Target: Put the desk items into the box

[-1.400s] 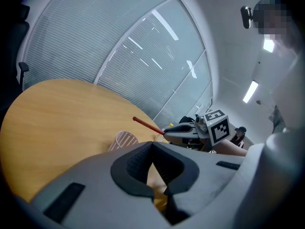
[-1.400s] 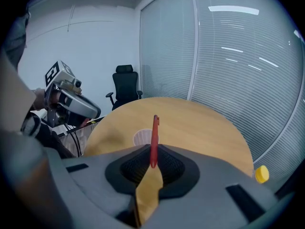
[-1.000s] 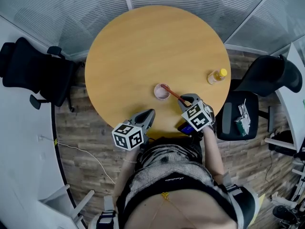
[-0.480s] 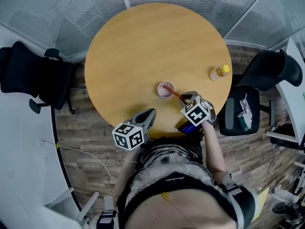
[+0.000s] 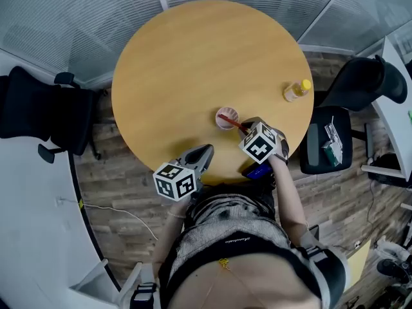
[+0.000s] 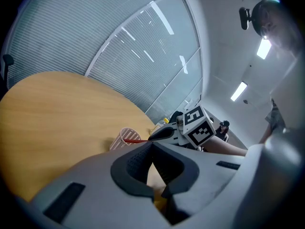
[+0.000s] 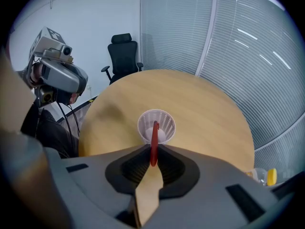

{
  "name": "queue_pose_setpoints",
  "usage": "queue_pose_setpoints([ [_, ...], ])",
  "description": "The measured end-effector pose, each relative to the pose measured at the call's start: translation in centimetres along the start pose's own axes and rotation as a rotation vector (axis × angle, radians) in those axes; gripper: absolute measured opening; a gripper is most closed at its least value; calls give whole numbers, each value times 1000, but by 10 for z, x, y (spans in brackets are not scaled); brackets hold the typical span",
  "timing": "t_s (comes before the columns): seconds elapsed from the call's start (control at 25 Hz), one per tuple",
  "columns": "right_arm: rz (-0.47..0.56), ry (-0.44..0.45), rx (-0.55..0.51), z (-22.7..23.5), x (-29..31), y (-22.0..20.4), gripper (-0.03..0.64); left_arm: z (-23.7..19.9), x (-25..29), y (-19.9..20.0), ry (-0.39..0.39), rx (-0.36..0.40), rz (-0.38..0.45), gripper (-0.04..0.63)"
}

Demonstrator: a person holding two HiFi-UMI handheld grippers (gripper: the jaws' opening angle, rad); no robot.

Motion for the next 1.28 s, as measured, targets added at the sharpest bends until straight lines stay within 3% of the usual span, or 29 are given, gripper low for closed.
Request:
queue_pose_setpoints([
  [0.48,-11,-25,-9,-6,15,18,60,-12,-2,4,-21,-1,-17,18],
  [0.88,62,-2,74,-6,21,15,60,-12,2,6,-34,4,-22,18],
  [1.28,104,-37,94,-8,20,10,61,-10,1,3,-30,10,-17,18],
])
Point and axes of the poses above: the fingertips, and each gripper's own axes: x forward along the fingers, z to its right, y out of its top, the point moved 10 cm from there along -x, backward along the fingers, and after that the axes turned 9 degrees about -z, right-handed, at the moved point
